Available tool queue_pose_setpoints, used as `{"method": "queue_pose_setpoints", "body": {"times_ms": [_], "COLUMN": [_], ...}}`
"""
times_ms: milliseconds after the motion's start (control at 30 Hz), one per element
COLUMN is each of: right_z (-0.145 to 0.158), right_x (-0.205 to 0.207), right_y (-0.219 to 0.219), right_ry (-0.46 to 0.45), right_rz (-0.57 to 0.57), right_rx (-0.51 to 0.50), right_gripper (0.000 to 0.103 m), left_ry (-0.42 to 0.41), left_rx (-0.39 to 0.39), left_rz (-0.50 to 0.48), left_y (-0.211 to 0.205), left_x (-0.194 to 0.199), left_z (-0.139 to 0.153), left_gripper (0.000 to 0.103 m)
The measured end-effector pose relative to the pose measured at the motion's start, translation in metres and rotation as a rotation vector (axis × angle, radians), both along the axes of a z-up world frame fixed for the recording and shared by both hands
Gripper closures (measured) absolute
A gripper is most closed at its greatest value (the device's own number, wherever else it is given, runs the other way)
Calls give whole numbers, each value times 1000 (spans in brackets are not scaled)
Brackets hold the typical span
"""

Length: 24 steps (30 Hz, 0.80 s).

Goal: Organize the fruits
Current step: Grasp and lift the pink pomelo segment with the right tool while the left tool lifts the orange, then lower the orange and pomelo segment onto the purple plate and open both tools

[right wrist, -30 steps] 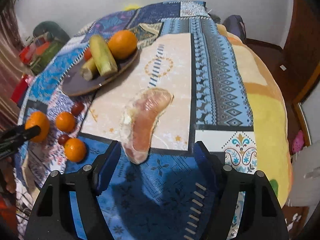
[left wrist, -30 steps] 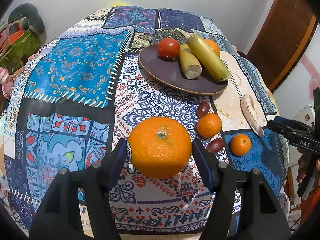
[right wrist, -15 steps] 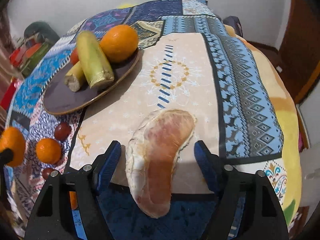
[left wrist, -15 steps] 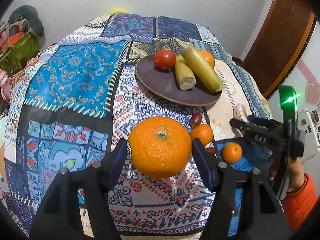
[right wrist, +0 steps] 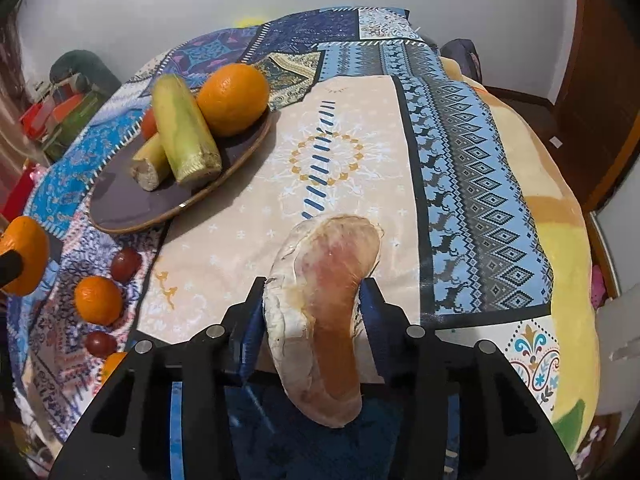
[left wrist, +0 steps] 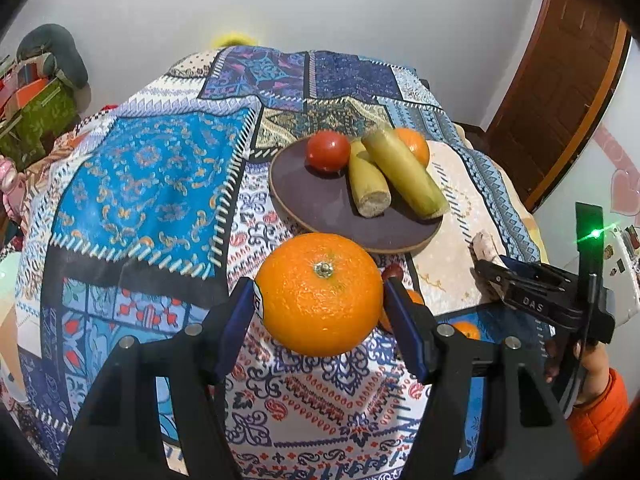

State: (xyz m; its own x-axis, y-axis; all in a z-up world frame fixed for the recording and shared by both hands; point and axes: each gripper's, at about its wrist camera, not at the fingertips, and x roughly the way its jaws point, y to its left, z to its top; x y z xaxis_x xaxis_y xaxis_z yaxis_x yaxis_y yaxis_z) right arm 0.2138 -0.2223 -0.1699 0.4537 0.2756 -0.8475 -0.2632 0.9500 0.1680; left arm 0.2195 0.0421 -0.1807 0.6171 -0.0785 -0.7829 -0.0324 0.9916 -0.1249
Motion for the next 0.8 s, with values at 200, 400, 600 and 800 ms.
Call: {"method": "queue_pose_setpoints", "body": {"times_ms": [200, 400, 600, 800], "right_z": [22, 57, 78, 80], "right_x": [-1, 1, 12, 25], "right_y": [6, 18, 39, 58], "right_ry": [-63, -149, -229, -264], "right_rz": [19, 53, 90, 130], "right_rx": [27, 77, 98, 106], "right_gripper": [63, 63, 63, 63], "left_ry": [-21, -39, -53, -29], "left_rx": [28, 47, 48, 65], "left_rz": [-9, -26, -24, -33], "left_y": [0, -3, -2, -2], "left_x": [14, 33, 58, 90], "left_z": [9, 16, 17, 1], "left_gripper": [38, 38, 38, 38]}}
